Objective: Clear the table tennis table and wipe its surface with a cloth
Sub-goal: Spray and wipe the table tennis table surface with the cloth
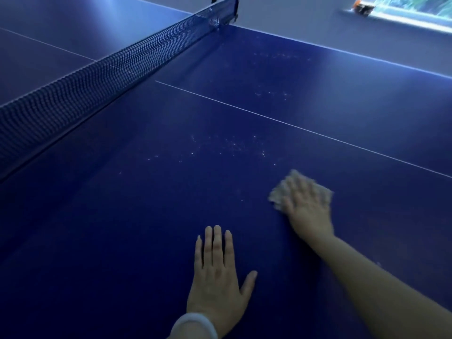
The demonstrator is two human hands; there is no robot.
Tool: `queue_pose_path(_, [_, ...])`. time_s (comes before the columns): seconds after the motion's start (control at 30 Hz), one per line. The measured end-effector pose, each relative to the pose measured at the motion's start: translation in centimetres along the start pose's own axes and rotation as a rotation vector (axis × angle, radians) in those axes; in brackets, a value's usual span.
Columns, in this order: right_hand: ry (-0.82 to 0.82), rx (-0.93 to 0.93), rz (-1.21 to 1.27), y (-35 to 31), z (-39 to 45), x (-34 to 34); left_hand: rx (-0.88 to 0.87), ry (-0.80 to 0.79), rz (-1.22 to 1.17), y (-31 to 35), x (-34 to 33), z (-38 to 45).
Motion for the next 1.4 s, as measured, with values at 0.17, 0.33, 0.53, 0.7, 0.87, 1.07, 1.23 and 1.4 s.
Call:
queue_pose_path(0.17, [0.04, -0.565, 0.156, 6.6, -3.6, 0.9, 0.021, -0.042, -0.019, 0.0, 0.4, -0.2])
queue_pose_path(0.33, [0.033, -0.062, 0.04, -1.6, -5.1, -1.2, 0.015, -0.081, -0.026, 0.0, 0.5, -0.1])
queue_pose_path(0.53, [0.041, 0.014, -0.011, -1.4, -4.3, -1.1, 0.046, 0.059, -0.034, -2.7, 2.4, 4.4])
queue_pose_path(0.7, [0.014, 0.023, 0.03, -0.2, -3.3, -0.8, 0.144, -0.021, -0.005, -5.1, 1.7, 9.7])
queue_pose_path(0.87, [0.008, -0.223, 0.09, 6.7, 0.4, 0.9, 0.145, -0.024, 0.08, -5.5, 0.2, 9.7])
queue_pose_path(1.07, [0.026, -0.647, 0.168, 9.5, 4.0, 1.8, 0.145, 0.005, 0.032, -5.2, 0.6, 9.8])
queue_pose_path(1.23, [-0.042, 0.056, 0.078, -2.1, 7.4, 0.0, 0.168, 0.0, 0.028, -5.3, 0.7, 9.8])
queue_pose_path(1.4, [-0.037, 0.037, 0.06, 2.9, 10.3, 0.6, 0.161, 0.009, 0.002, -5.4, 0.7, 9.7])
Point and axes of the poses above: each hand's wrist, its own z-axis towards the middle knuckle, its own x-axis out of the back of the hand, y = z × x, the point moved 5 cm from there along z, towards the middle knuckle, and after that the axes turned 4 degrees about z, right-handed, at the moved point
